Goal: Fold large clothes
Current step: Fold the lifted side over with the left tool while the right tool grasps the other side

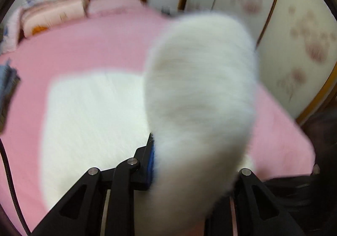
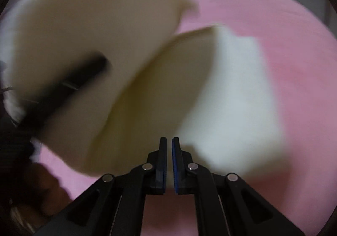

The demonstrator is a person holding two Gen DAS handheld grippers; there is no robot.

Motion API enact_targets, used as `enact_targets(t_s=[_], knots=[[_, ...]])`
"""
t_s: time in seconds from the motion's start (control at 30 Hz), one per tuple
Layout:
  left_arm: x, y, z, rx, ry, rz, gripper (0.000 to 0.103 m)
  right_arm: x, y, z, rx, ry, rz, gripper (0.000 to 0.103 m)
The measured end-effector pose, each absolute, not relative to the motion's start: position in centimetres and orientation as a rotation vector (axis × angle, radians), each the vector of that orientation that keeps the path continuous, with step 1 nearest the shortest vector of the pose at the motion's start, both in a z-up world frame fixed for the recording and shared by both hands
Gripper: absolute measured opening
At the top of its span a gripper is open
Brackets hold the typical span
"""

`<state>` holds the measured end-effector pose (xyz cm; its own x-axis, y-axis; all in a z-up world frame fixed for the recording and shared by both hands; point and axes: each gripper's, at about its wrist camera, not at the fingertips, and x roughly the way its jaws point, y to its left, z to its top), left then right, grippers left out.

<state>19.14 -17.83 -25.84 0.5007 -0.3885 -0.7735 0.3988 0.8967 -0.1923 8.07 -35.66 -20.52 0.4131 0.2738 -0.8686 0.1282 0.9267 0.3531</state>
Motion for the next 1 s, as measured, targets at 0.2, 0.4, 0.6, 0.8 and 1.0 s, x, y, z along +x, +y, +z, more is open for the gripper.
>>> enact_targets(t_s=[0.2, 0.4, 0.6, 0.8, 1.0], knots=[[18.1, -18.8, -27.4, 0.030, 0.907, -0.451, 0.026, 5.0, -39.7, -20.8, 0.408, 1.175, -0.035, 0.004], [19.5, -20.0, -26.3, 0.068, 0.939, -0.517, 0.059, 5.3, -40.7, -19.4, 0.416, 1.135, -0.067, 0.005], [18.3, -18.9, -24.0, 0.028, 0.976, -0.567, 0.068, 7.1, -41.0, -16.1, 0.356, 1.073, -0.066, 0.030], [16.4, -14.4, -19.8, -0.180, 1.012, -0.602, 0.071, 8.2, -41.5, -13.5, 0.480, 1.045, -0.023, 0.052], [17.7, -8.6, -18.4, -0.206, 0.947, -0.411, 0.076, 10.5, -39.4, -13.2, 0.610, 1.069, 0.115, 0.078]])
